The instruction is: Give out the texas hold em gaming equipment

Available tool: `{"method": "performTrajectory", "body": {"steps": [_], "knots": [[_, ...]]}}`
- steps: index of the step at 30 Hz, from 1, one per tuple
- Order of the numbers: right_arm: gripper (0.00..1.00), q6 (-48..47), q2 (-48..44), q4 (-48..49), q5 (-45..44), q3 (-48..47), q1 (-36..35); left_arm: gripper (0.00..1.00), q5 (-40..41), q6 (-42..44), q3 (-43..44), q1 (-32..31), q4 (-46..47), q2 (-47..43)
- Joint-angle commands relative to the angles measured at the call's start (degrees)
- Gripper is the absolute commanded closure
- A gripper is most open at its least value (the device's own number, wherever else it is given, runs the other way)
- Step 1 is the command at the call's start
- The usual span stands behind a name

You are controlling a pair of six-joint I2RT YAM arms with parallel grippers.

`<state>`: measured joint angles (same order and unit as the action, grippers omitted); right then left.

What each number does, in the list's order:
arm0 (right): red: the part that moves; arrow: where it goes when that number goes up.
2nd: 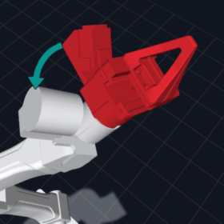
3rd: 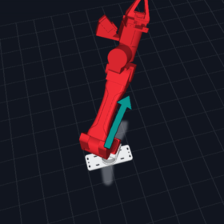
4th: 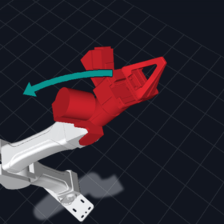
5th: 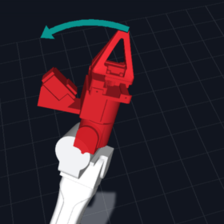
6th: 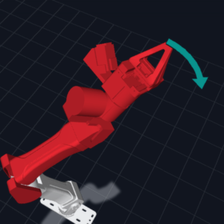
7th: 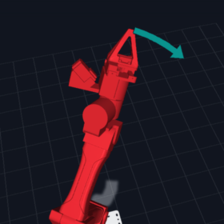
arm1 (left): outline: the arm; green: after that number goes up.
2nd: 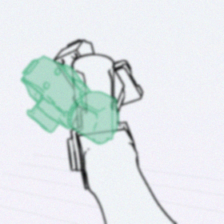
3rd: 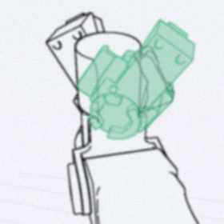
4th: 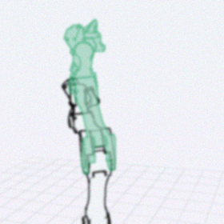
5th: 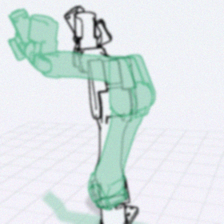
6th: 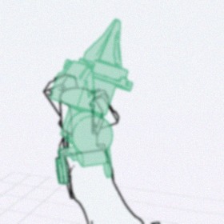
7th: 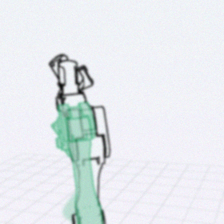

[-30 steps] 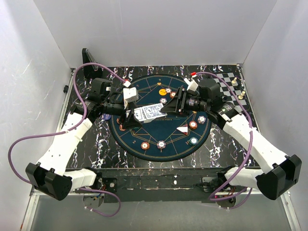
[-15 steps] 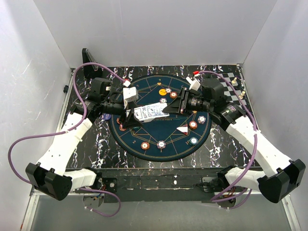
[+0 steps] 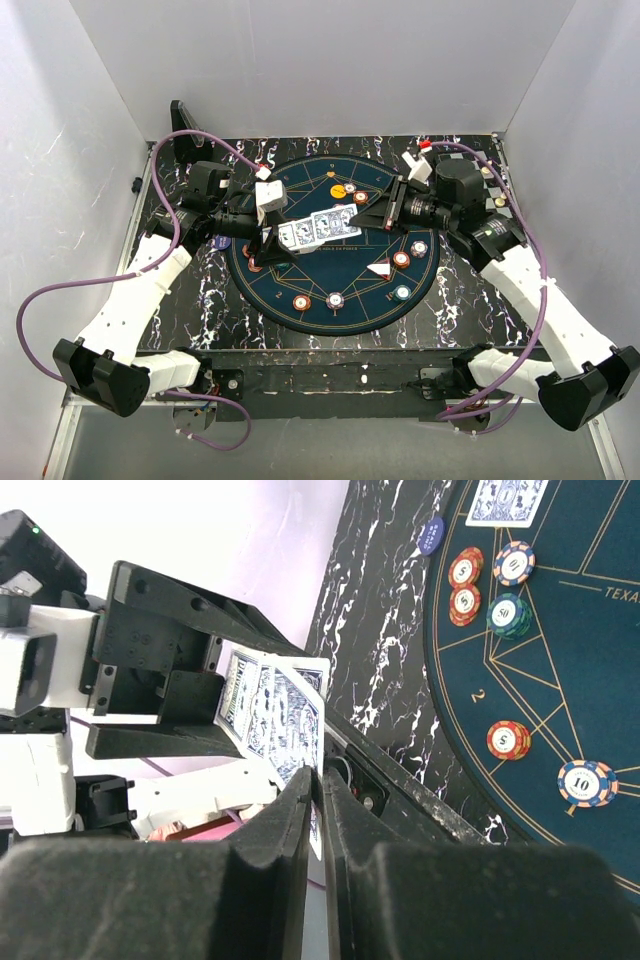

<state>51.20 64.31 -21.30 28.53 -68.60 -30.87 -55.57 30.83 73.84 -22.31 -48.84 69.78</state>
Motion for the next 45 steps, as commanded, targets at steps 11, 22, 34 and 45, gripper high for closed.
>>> {"method": "performTrajectory", "body": {"steps": [11, 22, 34, 45], "knots": [[0.99, 3.55, -0.25, 2.31, 7.32, -3.91, 11.97, 0.6, -1.73, 0.02, 0.78, 0.24, 1.2, -2.01], [0.99, 3.83, 15.99, 9.96, 11.1, -7.5, 19.01, 0.6, -1.65, 0.2, 1.04, 0.24, 0.32, -1.75], [0.99, 2.5, 55.37, 9.79, 9.18, -33.07, 18.13, 0.6, -2.0, -0.07, 2.27, 0.24, -0.91, -1.49], [0.99, 2.23, 78.67, -2.68, 5.13, -63.3, 14.44, 0.6, -2.35, 0.02, 3.32, 0.33, -2.57, -0.79]]}}
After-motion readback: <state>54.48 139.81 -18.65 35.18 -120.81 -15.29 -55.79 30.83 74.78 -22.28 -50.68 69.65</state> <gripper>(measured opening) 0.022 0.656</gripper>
